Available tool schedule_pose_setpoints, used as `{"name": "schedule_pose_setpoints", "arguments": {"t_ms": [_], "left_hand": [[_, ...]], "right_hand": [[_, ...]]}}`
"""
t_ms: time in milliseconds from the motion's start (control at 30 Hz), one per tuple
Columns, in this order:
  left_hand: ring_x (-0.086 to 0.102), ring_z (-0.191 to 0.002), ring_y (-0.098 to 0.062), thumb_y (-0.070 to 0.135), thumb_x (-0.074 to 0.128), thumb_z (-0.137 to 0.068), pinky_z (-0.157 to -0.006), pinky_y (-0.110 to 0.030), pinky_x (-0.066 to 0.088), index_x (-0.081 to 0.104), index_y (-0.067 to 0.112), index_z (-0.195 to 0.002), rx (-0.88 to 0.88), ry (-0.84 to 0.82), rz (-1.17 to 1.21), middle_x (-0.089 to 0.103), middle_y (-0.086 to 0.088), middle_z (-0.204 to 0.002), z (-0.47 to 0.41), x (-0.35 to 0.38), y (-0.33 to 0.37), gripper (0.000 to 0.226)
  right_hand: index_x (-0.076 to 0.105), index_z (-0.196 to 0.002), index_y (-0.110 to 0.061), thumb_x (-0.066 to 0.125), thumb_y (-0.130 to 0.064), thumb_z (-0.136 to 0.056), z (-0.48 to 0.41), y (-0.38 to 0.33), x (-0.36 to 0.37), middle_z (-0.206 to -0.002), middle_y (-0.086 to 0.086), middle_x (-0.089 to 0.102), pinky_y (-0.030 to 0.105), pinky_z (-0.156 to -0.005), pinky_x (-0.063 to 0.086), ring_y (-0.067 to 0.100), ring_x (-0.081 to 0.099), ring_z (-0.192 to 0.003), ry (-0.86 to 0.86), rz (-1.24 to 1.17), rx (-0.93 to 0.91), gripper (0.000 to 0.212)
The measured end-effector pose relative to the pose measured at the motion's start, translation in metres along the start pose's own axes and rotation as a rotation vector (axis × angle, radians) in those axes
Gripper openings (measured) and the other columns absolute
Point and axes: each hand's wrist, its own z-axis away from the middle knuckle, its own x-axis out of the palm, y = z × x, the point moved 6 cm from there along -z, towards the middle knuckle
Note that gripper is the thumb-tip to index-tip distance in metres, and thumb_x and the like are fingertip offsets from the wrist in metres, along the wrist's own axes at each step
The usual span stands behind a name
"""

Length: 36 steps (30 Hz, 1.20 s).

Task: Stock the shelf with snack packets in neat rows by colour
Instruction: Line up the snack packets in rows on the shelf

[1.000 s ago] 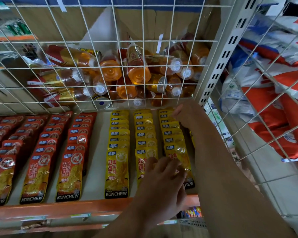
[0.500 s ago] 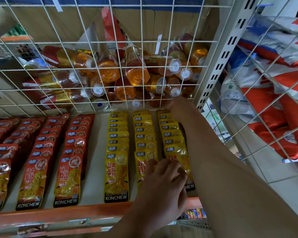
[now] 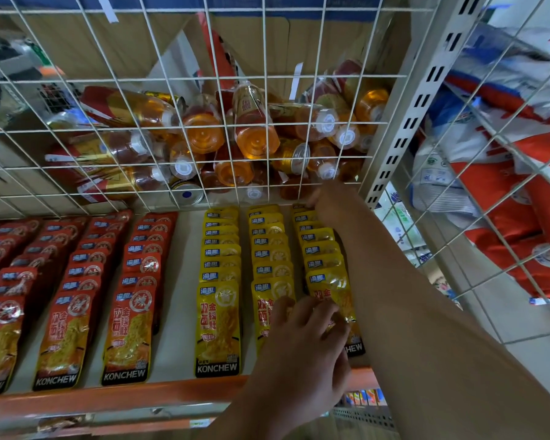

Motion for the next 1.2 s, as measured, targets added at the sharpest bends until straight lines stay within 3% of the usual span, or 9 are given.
{"name": "schedule_pose_setpoints", "arguments": {"t_ms": [333,767,1200], "left_hand": [[0.056,-0.111,-0.023,0.035,0.061,-0.084,-0.098,-0.049,0.039,0.070,0.022,-0.108,0.006,0.028,-0.003,0.057,0.001,-0.119,0.000,-0.002,0.001,0.029],[0.057,-0.110,-0.023,0.035,0.059,-0.083,-0.098,-0.048,0.039,0.070,0.023,-0.109,0.001,0.013,-0.008,0.058,0.002,-0.118,-0.001,-0.002,0.001,0.031],[0.056,-0.108,-0.022,0.034,0.061,-0.084,-0.096,-0.048,0.040,0.070,0.022,-0.107,0.004,0.040,-0.010,0.058,0.002,-0.118,-0.001,-0.004,0.002,0.028]], "right_hand": [[0.075,-0.100,-0.018,0.051,-0.015,-0.090,-0.011,0.008,0.009,-0.105,0.009,0.071,0.045,-0.088,0.057,0.029,0.066,-0.093,0.060,-0.114,0.033,0.026],[0.071,-0.111,-0.018,0.052,-0.014,-0.096,-0.022,0.001,0.009,-0.115,0.010,0.068,0.045,-0.097,0.052,0.029,0.064,-0.102,0.020,-0.093,-0.032,0.024],[0.073,-0.102,-0.017,0.054,-0.018,-0.093,-0.020,0.004,0.010,-0.102,0.008,0.071,0.044,-0.091,0.055,0.027,0.066,-0.093,0.057,-0.128,-0.040,0.021]]}}
